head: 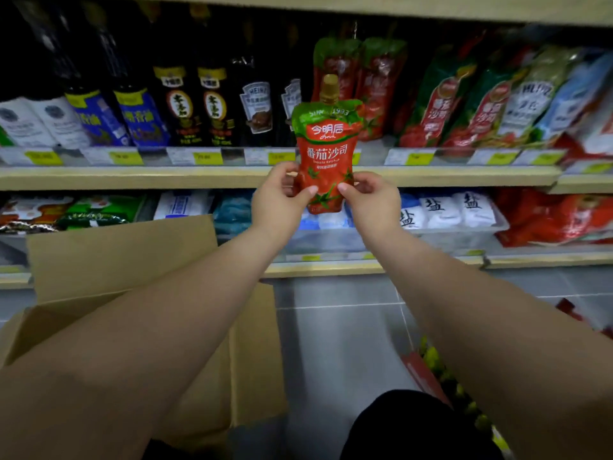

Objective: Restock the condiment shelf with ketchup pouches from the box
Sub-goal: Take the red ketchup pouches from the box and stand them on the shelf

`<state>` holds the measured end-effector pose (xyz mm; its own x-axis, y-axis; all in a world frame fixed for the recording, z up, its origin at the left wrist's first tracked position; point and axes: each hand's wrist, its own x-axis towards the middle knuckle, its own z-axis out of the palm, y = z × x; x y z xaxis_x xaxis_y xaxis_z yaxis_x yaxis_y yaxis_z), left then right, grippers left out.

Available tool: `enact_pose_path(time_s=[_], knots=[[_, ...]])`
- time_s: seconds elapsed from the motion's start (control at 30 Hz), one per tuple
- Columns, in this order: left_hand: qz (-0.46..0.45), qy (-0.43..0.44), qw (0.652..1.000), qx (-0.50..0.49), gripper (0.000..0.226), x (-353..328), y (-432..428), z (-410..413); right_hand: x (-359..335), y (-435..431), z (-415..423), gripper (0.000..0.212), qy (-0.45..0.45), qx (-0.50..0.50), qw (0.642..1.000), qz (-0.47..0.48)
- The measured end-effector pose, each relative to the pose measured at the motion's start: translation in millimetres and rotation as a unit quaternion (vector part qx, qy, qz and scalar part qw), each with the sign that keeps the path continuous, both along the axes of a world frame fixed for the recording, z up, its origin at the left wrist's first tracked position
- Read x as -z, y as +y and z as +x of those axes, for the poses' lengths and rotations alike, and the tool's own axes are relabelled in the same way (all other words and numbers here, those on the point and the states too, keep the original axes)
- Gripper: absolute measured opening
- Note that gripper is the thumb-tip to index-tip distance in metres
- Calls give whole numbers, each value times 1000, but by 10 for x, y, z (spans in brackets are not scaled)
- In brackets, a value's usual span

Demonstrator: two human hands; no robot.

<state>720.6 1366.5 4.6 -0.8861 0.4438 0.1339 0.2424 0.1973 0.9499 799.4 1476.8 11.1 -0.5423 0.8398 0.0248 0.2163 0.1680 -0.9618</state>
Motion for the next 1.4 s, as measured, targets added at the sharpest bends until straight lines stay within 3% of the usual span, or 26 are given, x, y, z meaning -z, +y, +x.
enact_pose_path(time_s=[0.2,0.4,0.63,0.9,1.17,1.3,1.4], knots=[[43,85,995,-18,37,-273,739,-79,-264,661,-124,36,21,24,997,76],[26,129,991,-24,34,-301,1236,-228,-307,1113,-270,34,35,22,992,118],[-25,126,990,-52,37,-163,1597,-408,-222,1391,-448,36,-1,5,983,181],[-134,162,977,-38,40,-132,1786,-492,-152,1489,-509,21,-50,5,977,209],[-206,172,963,-9,52,-235,1778,-507,-156,1485,-415,38,-87,-51,970,222],[-204,214,955,-10,41,-253,1633,-517,-127,1455,-331,37,-119,-95,946,287],[-242,247,937,45,34,-238,1585,-513,-106,1451,-320,36,-167,-127,915,344]])
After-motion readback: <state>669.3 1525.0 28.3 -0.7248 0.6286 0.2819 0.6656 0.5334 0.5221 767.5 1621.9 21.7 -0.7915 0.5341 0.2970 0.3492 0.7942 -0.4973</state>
